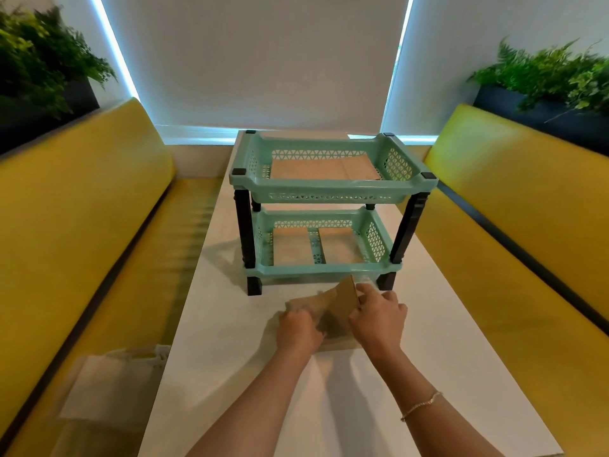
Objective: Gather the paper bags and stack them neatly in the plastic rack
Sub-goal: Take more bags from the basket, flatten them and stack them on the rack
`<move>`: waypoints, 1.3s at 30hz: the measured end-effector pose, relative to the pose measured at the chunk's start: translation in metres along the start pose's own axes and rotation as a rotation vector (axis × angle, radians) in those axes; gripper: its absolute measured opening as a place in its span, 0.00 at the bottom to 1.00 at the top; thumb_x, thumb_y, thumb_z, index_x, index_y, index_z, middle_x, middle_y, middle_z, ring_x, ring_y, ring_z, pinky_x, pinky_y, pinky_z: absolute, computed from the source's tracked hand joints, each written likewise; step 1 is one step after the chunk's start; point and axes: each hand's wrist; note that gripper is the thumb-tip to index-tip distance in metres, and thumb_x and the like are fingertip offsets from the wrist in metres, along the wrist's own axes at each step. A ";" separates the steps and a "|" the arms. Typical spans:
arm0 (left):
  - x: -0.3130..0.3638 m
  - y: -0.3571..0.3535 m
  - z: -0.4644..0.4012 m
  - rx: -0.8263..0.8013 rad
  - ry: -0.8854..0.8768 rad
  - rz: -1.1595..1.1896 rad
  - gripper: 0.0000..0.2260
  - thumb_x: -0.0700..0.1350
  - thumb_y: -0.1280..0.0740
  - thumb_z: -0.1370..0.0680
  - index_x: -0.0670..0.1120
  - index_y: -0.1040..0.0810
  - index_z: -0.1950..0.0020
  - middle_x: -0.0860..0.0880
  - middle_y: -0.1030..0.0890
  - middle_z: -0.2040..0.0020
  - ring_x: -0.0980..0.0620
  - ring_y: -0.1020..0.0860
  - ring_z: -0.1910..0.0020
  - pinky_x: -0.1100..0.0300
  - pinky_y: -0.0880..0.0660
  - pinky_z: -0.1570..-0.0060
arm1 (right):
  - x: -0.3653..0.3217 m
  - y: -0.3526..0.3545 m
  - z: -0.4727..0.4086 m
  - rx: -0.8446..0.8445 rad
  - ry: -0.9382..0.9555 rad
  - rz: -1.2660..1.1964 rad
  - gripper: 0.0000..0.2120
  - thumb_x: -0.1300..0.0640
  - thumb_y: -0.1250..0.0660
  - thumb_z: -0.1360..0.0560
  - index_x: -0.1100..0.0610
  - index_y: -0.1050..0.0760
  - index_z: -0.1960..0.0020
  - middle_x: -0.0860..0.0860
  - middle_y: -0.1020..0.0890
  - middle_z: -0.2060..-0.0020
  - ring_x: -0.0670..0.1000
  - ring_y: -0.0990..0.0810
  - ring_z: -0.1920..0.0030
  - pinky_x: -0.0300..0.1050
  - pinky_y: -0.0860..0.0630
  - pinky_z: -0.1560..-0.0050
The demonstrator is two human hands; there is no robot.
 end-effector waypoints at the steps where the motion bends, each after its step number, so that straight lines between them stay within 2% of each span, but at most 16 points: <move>1: 0.000 0.000 0.000 0.004 0.006 0.011 0.21 0.51 0.31 0.26 0.49 0.28 0.35 0.44 0.35 0.29 0.45 0.32 0.35 0.55 0.30 0.37 | 0.002 -0.001 -0.001 -0.002 0.023 0.001 0.21 0.58 0.37 0.27 0.51 0.30 0.34 0.53 0.21 0.44 0.53 0.30 0.41 0.46 0.35 0.40; 3: 0.001 0.004 0.003 0.020 0.054 0.061 0.27 0.51 0.30 0.26 0.46 0.34 0.30 0.44 0.35 0.30 0.45 0.34 0.33 0.54 0.32 0.35 | 0.005 -0.001 -0.004 -0.049 0.041 -0.096 0.18 0.62 0.38 0.27 0.54 0.25 0.39 0.53 0.19 0.48 0.52 0.27 0.48 0.44 0.29 0.47; 5: 0.000 0.009 0.006 0.044 0.131 0.183 0.42 0.52 0.26 0.31 0.42 0.46 0.25 0.42 0.39 0.28 0.43 0.38 0.30 0.53 0.36 0.33 | 0.010 0.004 -0.008 -0.129 -0.017 -0.265 0.14 0.66 0.39 0.28 0.57 0.23 0.46 0.51 0.21 0.56 0.50 0.26 0.55 0.42 0.28 0.56; 7: -0.005 0.014 0.010 0.056 0.149 0.399 0.54 0.52 0.22 0.36 0.42 0.56 0.24 0.42 0.41 0.27 0.43 0.40 0.28 0.51 0.38 0.30 | 0.019 0.011 -0.011 -0.182 -0.091 -0.404 0.10 0.67 0.40 0.28 0.57 0.23 0.53 0.50 0.23 0.62 0.51 0.26 0.57 0.42 0.29 0.60; 8: -0.007 0.017 0.013 0.064 0.134 0.545 0.56 0.50 0.20 0.37 0.43 0.57 0.23 0.43 0.40 0.27 0.44 0.39 0.28 0.51 0.37 0.31 | 0.024 0.015 -0.011 -0.201 -0.116 -0.470 0.09 0.67 0.41 0.28 0.58 0.23 0.56 0.51 0.24 0.63 0.51 0.26 0.58 0.43 0.30 0.61; 9: -0.010 0.019 0.018 0.060 0.112 0.686 0.55 0.47 0.20 0.37 0.44 0.56 0.23 0.43 0.38 0.27 0.45 0.36 0.30 0.52 0.34 0.33 | 0.029 0.018 -0.009 -0.219 -0.134 -0.544 0.10 0.67 0.41 0.27 0.57 0.24 0.58 0.51 0.24 0.62 0.51 0.27 0.59 0.44 0.30 0.60; 11: -0.018 0.021 0.029 0.077 0.012 0.873 0.44 0.40 0.22 0.34 0.48 0.44 0.26 0.44 0.31 0.31 0.47 0.28 0.36 0.56 0.27 0.39 | 0.039 0.023 -0.001 -0.242 -0.158 -0.695 0.13 0.69 0.43 0.26 0.54 0.24 0.58 0.51 0.23 0.60 0.49 0.26 0.58 0.44 0.28 0.58; 13: -0.024 0.020 0.041 0.104 -0.108 0.967 0.28 0.36 0.23 0.34 0.52 0.30 0.38 0.48 0.23 0.41 0.53 0.23 0.45 0.62 0.24 0.49 | 0.048 0.022 0.009 -0.222 -0.163 -0.798 0.16 0.72 0.43 0.26 0.53 0.25 0.58 0.51 0.22 0.58 0.48 0.26 0.57 0.42 0.27 0.59; 16: -0.030 0.010 0.053 0.069 -0.150 1.047 0.20 0.34 0.24 0.34 0.50 0.25 0.48 0.53 0.19 0.51 0.53 0.21 0.50 0.69 0.23 0.57 | 0.058 0.012 0.023 -0.187 -0.190 -0.848 0.16 0.74 0.43 0.27 0.54 0.26 0.58 0.50 0.22 0.59 0.49 0.25 0.57 0.38 0.28 0.61; 20: -0.038 -0.013 0.059 0.031 -0.049 0.949 0.24 0.39 0.22 0.35 0.43 0.25 0.41 0.48 0.21 0.43 0.51 0.23 0.44 0.60 0.25 0.43 | 0.065 -0.009 0.038 -0.164 -0.223 -0.851 0.13 0.74 0.37 0.30 0.56 0.25 0.57 0.53 0.21 0.60 0.53 0.23 0.57 0.40 0.26 0.61; 24: -0.044 -0.023 0.062 0.026 0.029 0.907 0.30 0.41 0.21 0.36 0.41 0.27 0.37 0.45 0.21 0.42 0.48 0.22 0.43 0.53 0.26 0.39 | 0.066 -0.015 0.043 -0.135 -0.226 -0.848 0.13 0.73 0.35 0.31 0.55 0.25 0.58 0.52 0.20 0.61 0.51 0.23 0.59 0.41 0.26 0.61; 27: -0.046 -0.020 0.059 0.036 0.036 0.893 0.36 0.46 0.20 0.38 0.41 0.29 0.34 0.46 0.22 0.39 0.48 0.24 0.40 0.50 0.29 0.36 | 0.068 -0.012 0.039 -0.133 -0.186 -0.805 0.10 0.71 0.34 0.31 0.56 0.25 0.58 0.55 0.20 0.61 0.55 0.22 0.57 0.52 0.22 0.54; 29: -0.046 -0.016 0.063 0.043 -0.003 0.886 0.29 0.43 0.20 0.37 0.44 0.27 0.39 0.49 0.21 0.44 0.52 0.23 0.44 0.55 0.27 0.39 | 0.070 -0.013 0.039 -0.156 -0.154 -0.763 0.11 0.70 0.33 0.31 0.55 0.25 0.57 0.54 0.20 0.60 0.54 0.22 0.57 0.53 0.22 0.52; 31: -0.050 -0.017 0.065 0.040 -0.034 0.852 0.24 0.37 0.23 0.35 0.49 0.29 0.45 0.51 0.23 0.46 0.53 0.24 0.48 0.61 0.27 0.46 | 0.071 -0.016 0.043 -0.184 -0.117 -0.696 0.14 0.68 0.31 0.32 0.51 0.25 0.54 0.50 0.21 0.56 0.51 0.23 0.56 0.48 0.22 0.56; 34: -0.054 -0.018 0.070 0.021 -0.060 0.749 0.24 0.36 0.24 0.33 0.47 0.29 0.41 0.49 0.23 0.47 0.53 0.25 0.50 0.66 0.28 0.52 | 0.073 -0.013 0.042 -0.207 0.001 -0.518 0.20 0.65 0.29 0.32 0.47 0.26 0.45 0.46 0.25 0.51 0.46 0.24 0.54 0.37 0.26 0.57; 39: -0.047 0.004 0.071 -0.031 -0.126 0.709 0.17 0.36 0.26 0.31 0.46 0.23 0.45 0.51 0.19 0.51 0.54 0.22 0.54 0.68 0.26 0.58 | 0.065 0.005 0.029 -0.304 0.196 -0.079 0.13 0.59 0.33 0.29 0.52 0.20 0.46 0.48 0.19 0.51 0.49 0.22 0.48 0.39 0.25 0.49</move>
Point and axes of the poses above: each hand's wrist, its own z-axis away from the middle knuckle, its own y-axis out of the back of the hand, x = y × z
